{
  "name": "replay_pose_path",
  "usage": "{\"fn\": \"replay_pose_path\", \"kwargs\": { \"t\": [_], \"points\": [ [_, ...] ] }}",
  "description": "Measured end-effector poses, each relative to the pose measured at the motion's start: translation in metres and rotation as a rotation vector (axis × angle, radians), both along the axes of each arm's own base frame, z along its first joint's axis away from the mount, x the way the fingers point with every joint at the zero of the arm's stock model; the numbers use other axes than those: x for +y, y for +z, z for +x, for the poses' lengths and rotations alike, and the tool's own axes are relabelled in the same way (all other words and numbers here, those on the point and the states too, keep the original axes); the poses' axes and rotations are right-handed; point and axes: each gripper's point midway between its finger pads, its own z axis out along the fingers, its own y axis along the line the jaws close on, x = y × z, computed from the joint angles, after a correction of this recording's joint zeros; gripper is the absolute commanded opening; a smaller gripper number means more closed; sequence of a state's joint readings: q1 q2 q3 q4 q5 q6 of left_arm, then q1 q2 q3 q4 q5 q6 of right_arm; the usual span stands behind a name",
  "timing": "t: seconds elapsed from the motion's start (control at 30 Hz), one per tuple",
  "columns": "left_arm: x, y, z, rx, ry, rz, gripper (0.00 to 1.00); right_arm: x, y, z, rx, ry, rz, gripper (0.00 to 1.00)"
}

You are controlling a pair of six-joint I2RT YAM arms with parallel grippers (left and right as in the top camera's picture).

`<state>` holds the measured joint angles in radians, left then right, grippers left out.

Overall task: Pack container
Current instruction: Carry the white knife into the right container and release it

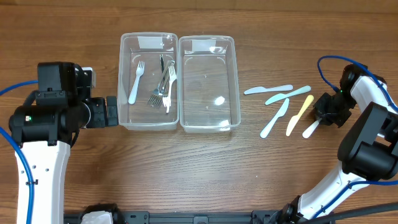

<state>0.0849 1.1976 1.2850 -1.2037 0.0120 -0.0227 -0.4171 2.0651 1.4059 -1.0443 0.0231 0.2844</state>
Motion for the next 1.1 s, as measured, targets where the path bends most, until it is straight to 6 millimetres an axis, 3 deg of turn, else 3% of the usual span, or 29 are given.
{"fn": "replay_pose_path", "kwargs": {
  "t": [0.3, 0.4, 0.47, 0.57, 0.67, 0.7, 0.73, 0.77, 0.87, 0.97, 1.1],
  "points": [
    [0.000, 0.000, 0.000, 0.000, -0.003, 0.002, 1.00, 0.002, 0.003, -0.007, 0.028, 0.001, 0.008, 0.04],
    [0.000, 0.000, 0.000, 0.000, -0.003, 0.002, 1.00, 0.005, 0.013, -0.011, 0.032, 0.003, 0.011, 0.04],
    [0.000, 0.000, 0.000, 0.000, -0.003, 0.002, 1.00, 0.007, 0.032, -0.008, -0.007, 0.010, -0.001, 0.04],
    [0.000, 0.000, 0.000, 0.000, -0.003, 0.002, 1.00, 0.020, 0.086, 0.006, -0.134, 0.057, -0.036, 0.04],
    [-0.001, 0.000, 0.000, 0.000, -0.005, -0.002, 1.00, 0.065, 0.160, 0.023, -0.299, 0.208, -0.078, 0.04],
    [-0.001, 0.000, 0.000, -0.001, -0.005, -0.003, 1.00, 0.083, 0.175, 0.026, -0.331, 0.265, -0.078, 0.04],
    [-0.001, 0.000, 0.000, -0.001, -0.007, -0.006, 1.00, 0.118, 0.199, 0.031, -0.392, 0.363, -0.073, 0.04],
    [-0.002, 0.000, 0.000, -0.001, -0.008, -0.009, 1.00, 0.138, 0.209, 0.029, -0.393, 0.426, -0.074, 0.04],
    [-0.003, 0.000, 0.000, -0.001, -0.010, -0.012, 1.00, 0.218, 0.229, 0.033, -0.467, 0.649, -0.049, 0.04],
    [-0.003, 0.000, 0.000, -0.001, -0.010, -0.012, 1.00, 0.285, 0.234, 0.028, -0.533, 0.823, -0.005, 0.04],
    [-0.003, 0.000, 0.000, -0.001, -0.010, -0.012, 1.00, 0.330, 0.229, 0.031, -0.573, 0.919, 0.022, 0.04]
  ]
}}
